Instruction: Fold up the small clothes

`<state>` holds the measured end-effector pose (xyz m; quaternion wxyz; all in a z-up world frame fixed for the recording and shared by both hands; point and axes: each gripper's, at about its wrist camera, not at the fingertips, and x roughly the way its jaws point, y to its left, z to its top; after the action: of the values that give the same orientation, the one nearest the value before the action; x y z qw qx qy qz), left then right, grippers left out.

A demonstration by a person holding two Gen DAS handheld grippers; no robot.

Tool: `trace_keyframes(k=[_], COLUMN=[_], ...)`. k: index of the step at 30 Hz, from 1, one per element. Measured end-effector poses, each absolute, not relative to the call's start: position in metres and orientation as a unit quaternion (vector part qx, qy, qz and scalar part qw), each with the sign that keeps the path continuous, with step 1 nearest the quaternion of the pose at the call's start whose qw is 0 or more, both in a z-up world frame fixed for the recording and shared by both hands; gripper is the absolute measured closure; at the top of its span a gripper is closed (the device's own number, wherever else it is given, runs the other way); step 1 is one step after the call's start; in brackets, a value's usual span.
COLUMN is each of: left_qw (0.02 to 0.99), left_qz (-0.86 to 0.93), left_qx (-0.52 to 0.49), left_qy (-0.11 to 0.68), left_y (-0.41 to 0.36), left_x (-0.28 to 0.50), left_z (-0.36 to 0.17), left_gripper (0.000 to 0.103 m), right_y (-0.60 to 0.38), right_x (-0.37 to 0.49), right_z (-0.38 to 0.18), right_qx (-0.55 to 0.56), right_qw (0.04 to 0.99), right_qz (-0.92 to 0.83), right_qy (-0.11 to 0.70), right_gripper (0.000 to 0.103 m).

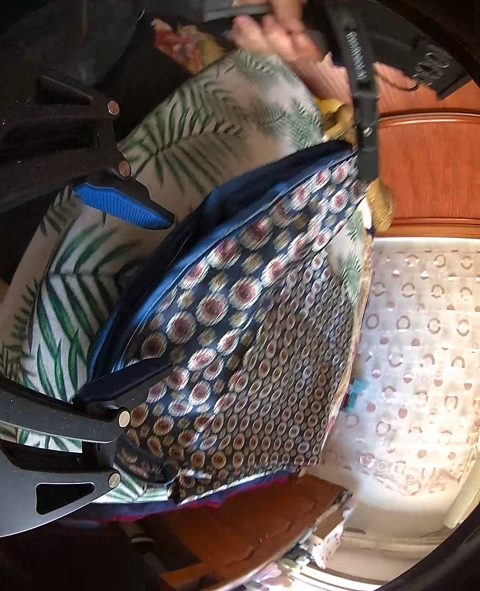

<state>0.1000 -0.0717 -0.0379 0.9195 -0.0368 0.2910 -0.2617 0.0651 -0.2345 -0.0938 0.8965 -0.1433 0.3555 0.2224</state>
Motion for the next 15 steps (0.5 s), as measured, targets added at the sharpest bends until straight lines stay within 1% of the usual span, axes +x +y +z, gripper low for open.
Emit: trace_keyframes(k=[8, 9, 10, 11, 12, 13, 14, 15], left_qw=[0.921, 0.921, 0.921, 0.922, 0.922, 0.921, 0.922, 0.923], left_qz=[-0.256, -0.256, -0.256, -0.254, -0.254, -0.254, -0.254, -0.252], left_qx=[-0.042, -0.043, -0.042, -0.043, -0.043, -0.043, -0.042, -0.04], left_qy=[0.29, 0.29, 0.29, 0.29, 0.29, 0.291, 0.29, 0.289], left_y=[-0.067, -0.066, -0.066, -0.066, -0.066, -0.066, -0.066, -0.066], left_x=[0.1, 0.1, 0.1, 0.1, 0.1, 0.1, 0.101, 0.101], left_z=[-0.038, -0.039, -0.039, -0.039, -0.039, -0.039, -0.039, -0.039], left_gripper=[0.101, 0.101, 0.101, 0.101, 0.101, 0.101, 0.101, 0.101], right_y=[-0.263, -0.266, -0.268, -0.27, -0.272, -0.276, -0.276, -0.276], right_x=[0.086, 0.088, 0.089, 0.092, 0.095, 0.093, 0.095, 0.097], right_z=[-0.095, -0.096, -0.098, -0.099, -0.101, -0.104, -0.104, -0.103], right_qx=[-0.152, -0.154, -0.155, -0.155, -0.152, -0.149, -0.147, -0.146], right_qw=[0.91, 0.91, 0.91, 0.909, 0.908, 0.907, 0.906, 0.908], right_qz=[0.161, 0.156, 0.151, 0.149, 0.149, 0.153, 0.157, 0.156], right_qy=[0.351, 0.351, 0.353, 0.357, 0.361, 0.364, 0.365, 0.362], right_gripper=[0.03, 0.033, 0.039, 0.051, 0.066, 0.075, 0.089, 0.095])
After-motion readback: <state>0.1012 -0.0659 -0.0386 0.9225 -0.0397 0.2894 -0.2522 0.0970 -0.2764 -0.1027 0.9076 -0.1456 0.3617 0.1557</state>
